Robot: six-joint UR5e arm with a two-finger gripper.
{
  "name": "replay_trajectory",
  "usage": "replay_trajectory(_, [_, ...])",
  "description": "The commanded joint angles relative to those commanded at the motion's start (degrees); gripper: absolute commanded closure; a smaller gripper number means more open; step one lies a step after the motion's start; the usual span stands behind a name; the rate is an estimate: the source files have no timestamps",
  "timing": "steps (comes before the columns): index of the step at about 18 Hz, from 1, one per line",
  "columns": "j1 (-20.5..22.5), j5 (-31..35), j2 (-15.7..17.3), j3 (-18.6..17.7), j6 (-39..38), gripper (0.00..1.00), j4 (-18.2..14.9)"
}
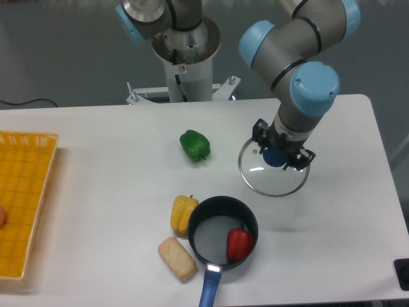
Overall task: Close the pot lid
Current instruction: 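Carry the held glass lid toward the dark blue saucepan, then lower the glass lid onto the saucepan rim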
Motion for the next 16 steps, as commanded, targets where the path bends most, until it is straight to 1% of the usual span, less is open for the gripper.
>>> replay_trajectory(1, [-0.09, 0.00, -0.44, 0.52, -0.61, 0.63, 0.00])
replay_trajectory(3, [-2.01, 0.00, -1.67, 2.10, -2.54, 0.63, 0.00])
replay_trajectory(6, [-3.77, 0.09, -3.69, 4.48, -5.36, 0.63, 0.00])
replay_trajectory(9, [-4.31, -0.17, -3.96, 4.75, -5.80, 0.63, 0.00])
replay_trajectory(13, [-6.15, -1.31, -4.22, 5.28, -6.94, 0.63, 0.17])
replay_trajectory(16, [-7.64, -2.37, -5.89, 6.94, -8.70, 0.63, 0.26])
